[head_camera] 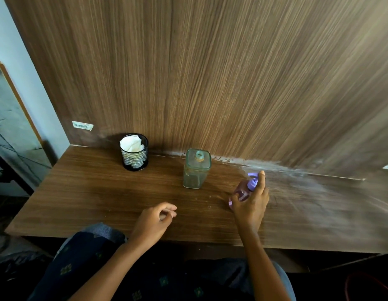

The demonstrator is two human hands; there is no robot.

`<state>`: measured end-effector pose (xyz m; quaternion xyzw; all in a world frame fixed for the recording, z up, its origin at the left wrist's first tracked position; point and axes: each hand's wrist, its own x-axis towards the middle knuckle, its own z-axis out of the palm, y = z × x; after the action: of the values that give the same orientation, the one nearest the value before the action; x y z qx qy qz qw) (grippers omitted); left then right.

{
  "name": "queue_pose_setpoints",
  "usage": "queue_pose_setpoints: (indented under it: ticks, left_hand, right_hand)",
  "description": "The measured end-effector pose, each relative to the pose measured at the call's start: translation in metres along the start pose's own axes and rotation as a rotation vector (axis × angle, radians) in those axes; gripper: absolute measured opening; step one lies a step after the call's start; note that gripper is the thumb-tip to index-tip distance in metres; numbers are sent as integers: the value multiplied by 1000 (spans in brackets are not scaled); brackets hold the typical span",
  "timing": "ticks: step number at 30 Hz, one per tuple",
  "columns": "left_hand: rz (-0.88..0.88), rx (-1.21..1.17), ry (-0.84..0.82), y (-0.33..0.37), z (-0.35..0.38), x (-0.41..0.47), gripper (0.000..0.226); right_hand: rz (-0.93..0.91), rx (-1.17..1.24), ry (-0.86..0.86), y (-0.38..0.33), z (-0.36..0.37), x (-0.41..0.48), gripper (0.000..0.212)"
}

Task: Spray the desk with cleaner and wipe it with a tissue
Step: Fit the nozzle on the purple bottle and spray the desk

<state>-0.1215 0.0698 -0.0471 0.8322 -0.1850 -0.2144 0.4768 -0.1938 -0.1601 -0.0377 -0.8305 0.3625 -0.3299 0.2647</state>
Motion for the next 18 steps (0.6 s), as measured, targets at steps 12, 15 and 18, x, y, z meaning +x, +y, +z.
queue_pose_setpoints:
  ticks: [12,15,18]
  left_hand:
    - [46,2,20,3,10,3,27]
    - [43,-1,16,3,12,3,30]
    - [39,12,18,1,11,3,27]
  right_hand:
    - [157,163,-14,5,-9,0,122]
    - [309,264,-30,10,-9,3,121]
    - [415,357,-86,18,-3,2,105]
